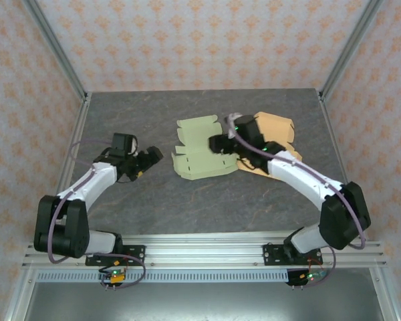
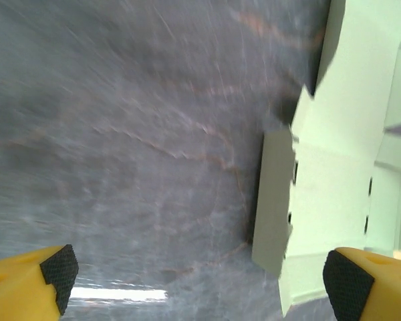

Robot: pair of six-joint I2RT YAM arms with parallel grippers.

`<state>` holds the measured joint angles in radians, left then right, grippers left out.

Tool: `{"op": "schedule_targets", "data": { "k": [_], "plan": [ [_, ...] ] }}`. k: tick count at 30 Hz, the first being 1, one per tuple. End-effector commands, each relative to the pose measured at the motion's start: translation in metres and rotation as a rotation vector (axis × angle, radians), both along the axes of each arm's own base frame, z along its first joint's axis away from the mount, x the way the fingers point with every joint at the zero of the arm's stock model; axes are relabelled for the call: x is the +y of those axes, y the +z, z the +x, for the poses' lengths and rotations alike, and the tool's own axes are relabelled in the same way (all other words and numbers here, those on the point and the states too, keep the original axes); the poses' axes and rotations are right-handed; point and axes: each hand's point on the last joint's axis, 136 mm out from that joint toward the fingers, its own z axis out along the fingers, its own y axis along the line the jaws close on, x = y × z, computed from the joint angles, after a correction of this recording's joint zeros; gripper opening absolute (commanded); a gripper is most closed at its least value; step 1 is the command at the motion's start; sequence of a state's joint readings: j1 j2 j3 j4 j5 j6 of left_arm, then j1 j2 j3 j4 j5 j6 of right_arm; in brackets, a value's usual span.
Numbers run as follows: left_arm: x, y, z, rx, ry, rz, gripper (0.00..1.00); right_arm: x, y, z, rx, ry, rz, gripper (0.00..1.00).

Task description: Fold the paper box

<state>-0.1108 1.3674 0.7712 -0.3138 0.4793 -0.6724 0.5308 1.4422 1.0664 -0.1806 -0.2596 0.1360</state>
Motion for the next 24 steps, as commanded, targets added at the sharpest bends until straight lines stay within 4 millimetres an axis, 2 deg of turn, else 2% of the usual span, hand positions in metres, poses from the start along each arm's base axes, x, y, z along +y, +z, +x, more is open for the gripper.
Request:
{"op": "schedule_targets", "data": {
  "k": [1,5,8,10,12,15,17,20,22,24],
  "plan": [
    [-0.028,0.002,0.007,-0.054,-0.117,-0.001,0.96,-0.036,-0.047,0.005,0.179,-0.152,-0.016,0.77],
    [-0.035,-0.008,0.014,-0.059,-0.133,0.019,0.93,-0.058,-0.069,0.021,0.208,-0.216,-0.089,0.77],
    [-0.039,-0.013,0.023,-0.068,-0.145,0.031,0.90,-0.053,-0.087,0.027,0.265,-0.196,-0.082,0.76],
    [-0.043,-0.018,0.029,-0.066,-0.153,0.019,0.88,-0.040,-0.099,0.027,0.311,-0.155,-0.045,0.71],
    [-0.045,-0.020,0.034,-0.065,-0.150,0.007,0.88,-0.036,-0.112,0.029,0.334,-0.152,-0.045,0.67],
    [-0.045,-0.021,0.038,-0.069,-0.141,0.009,0.88,-0.038,-0.127,0.034,0.355,-0.162,-0.094,0.49],
    [-0.043,-0.019,0.038,-0.068,-0.135,0.018,0.88,-0.034,-0.127,0.035,0.348,-0.132,-0.109,0.35],
    [-0.036,-0.005,0.038,-0.092,-0.123,0.053,0.90,-0.020,-0.117,0.031,0.309,-0.025,-0.132,0.23],
    [-0.027,0.014,0.037,-0.138,-0.111,0.102,0.94,-0.011,-0.107,0.030,0.273,0.070,-0.171,0.13],
    [-0.017,0.035,0.036,-0.193,-0.088,0.151,0.96,-0.006,-0.099,0.026,0.232,0.171,-0.236,0.08]
  ]
}}
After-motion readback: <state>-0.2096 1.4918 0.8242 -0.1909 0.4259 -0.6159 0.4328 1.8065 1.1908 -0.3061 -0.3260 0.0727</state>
